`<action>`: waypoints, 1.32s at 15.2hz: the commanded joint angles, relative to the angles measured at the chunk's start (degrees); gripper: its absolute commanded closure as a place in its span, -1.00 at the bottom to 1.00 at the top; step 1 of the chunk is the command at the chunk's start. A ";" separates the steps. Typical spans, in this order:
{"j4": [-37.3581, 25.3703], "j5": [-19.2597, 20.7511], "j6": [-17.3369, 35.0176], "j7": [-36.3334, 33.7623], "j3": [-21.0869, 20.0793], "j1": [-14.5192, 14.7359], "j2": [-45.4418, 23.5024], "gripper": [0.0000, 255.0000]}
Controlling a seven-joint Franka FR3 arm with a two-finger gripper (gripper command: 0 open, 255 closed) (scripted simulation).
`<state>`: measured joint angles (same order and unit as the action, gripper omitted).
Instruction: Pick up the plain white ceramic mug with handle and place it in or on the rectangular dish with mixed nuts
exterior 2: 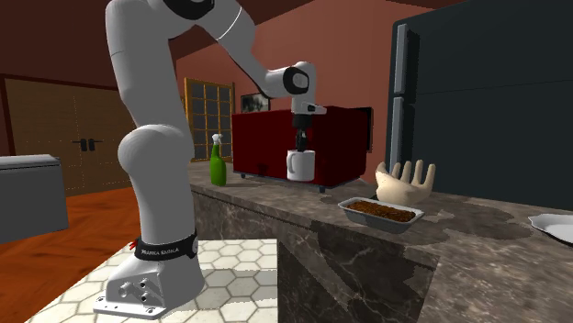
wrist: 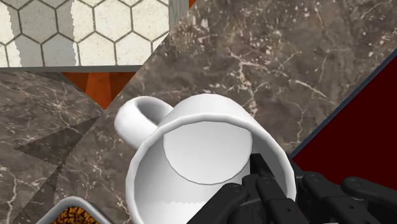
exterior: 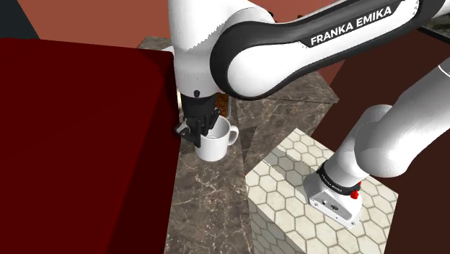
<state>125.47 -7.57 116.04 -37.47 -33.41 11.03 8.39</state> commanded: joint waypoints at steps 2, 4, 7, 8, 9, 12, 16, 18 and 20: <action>-1.67 -0.32 -2.48 0.24 0.29 -0.03 0.90 1.00; -2.79 -0.49 -4.05 0.36 0.47 -0.06 1.40 1.00; -3.91 -0.48 -5.81 1.86 1.53 -0.68 1.98 1.00; -3.94 -0.30 -6.02 3.24 2.40 -1.28 2.05 1.00; -4.03 -0.09 -6.23 4.59 3.24 -1.90 2.05 1.00; -4.69 0.74 -6.87 8.48 5.72 -3.74 1.68 1.00; -6.46 2.13 -7.75 13.34 8.81 -6.20 0.32 1.00; -7.74 2.90 -8.22 15.64 10.24 -7.44 -0.69 1.00; -9.27 3.69 -8.73 17.86 11.60 -8.67 -1.91 1.00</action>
<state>116.95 -4.30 107.55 -20.87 -22.54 3.01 7.08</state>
